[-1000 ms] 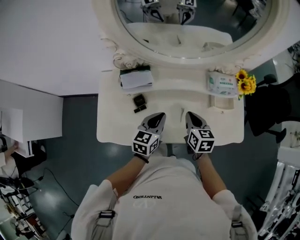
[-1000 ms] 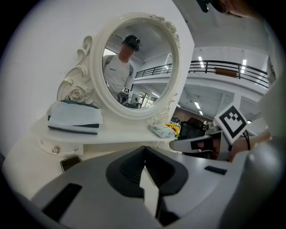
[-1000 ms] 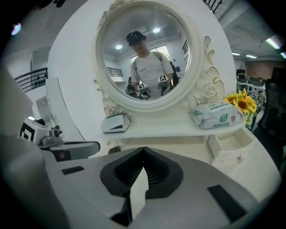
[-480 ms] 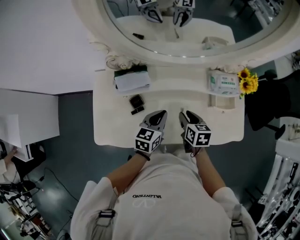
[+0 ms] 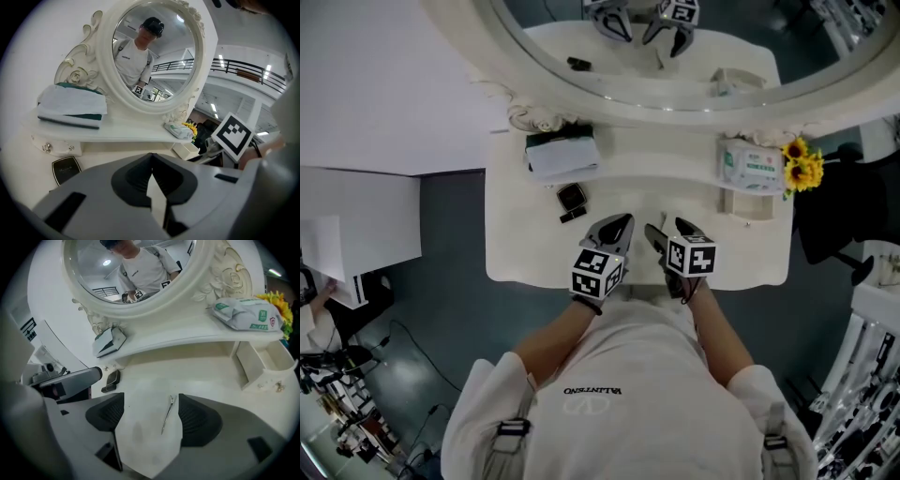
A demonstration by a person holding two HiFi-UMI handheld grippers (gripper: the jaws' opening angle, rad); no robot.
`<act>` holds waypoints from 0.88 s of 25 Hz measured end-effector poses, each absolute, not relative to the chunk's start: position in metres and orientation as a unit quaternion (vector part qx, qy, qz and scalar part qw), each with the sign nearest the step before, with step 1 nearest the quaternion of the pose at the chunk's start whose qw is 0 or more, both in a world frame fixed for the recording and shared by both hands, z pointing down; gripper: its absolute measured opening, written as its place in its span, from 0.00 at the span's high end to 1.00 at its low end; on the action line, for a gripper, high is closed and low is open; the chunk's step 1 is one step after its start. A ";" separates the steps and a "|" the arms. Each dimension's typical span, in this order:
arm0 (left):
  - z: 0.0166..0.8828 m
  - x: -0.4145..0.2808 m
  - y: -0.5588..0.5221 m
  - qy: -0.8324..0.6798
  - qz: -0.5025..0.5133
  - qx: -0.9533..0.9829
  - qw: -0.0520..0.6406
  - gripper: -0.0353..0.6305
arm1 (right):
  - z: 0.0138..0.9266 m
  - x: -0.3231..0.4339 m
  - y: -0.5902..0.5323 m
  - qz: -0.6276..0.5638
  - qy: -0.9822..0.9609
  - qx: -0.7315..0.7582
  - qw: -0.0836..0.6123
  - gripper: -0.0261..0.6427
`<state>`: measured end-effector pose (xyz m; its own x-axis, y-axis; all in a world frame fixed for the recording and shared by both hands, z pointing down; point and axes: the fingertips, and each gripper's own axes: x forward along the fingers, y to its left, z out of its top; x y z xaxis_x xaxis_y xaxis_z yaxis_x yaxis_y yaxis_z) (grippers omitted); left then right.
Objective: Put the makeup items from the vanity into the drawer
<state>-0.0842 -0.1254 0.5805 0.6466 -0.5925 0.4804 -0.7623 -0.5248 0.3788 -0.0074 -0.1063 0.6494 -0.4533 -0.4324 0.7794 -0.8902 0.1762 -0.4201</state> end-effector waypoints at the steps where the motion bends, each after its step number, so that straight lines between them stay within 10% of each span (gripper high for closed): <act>1: 0.584 -0.084 -0.127 -0.398 0.152 0.858 0.287 0.94 | 0.650 -0.007 -0.108 0.452 -0.723 0.456 0.256 0.40; 22: 0.671 -0.071 -0.123 -0.415 0.288 0.774 0.381 0.94 | 0.684 0.003 -0.118 0.458 -0.692 0.462 0.312 0.37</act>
